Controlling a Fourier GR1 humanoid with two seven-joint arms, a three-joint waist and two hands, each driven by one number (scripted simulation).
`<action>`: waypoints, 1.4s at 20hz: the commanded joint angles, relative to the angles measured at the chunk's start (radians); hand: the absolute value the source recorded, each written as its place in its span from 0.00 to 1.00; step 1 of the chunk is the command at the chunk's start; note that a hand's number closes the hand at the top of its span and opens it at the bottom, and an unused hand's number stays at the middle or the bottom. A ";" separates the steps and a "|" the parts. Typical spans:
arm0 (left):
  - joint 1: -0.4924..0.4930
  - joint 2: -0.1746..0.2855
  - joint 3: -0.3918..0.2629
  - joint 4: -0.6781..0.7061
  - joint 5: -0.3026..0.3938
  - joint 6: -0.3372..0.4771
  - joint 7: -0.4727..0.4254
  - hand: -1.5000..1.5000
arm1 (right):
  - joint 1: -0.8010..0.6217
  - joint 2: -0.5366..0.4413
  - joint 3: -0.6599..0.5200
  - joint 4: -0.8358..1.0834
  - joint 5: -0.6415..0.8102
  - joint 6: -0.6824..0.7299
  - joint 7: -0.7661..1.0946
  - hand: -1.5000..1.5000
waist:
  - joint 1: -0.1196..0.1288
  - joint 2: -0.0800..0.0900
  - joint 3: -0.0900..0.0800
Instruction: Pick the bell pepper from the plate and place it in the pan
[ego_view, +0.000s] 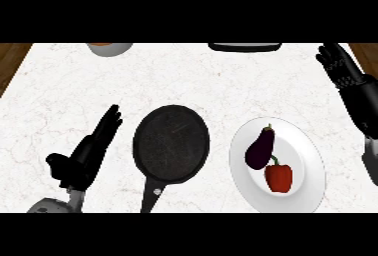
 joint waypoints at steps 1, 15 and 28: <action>-0.042 0.017 0.061 0.083 -0.007 0.005 0.050 0.50 | 0.020 0.046 0.012 0.011 -0.013 0.028 0.000 0.00 | 0.003 -0.034 0.014; 0.036 0.199 0.194 0.213 -0.086 0.134 0.197 0.50 | 0.494 0.300 -0.119 -0.129 0.004 -0.300 -0.329 0.00 | -0.032 -0.041 0.015; -0.025 0.173 0.196 0.229 -0.125 0.112 0.221 0.50 | 0.597 -0.119 -0.016 -0.491 0.403 -0.213 0.240 0.00 | 0.004 -0.035 0.008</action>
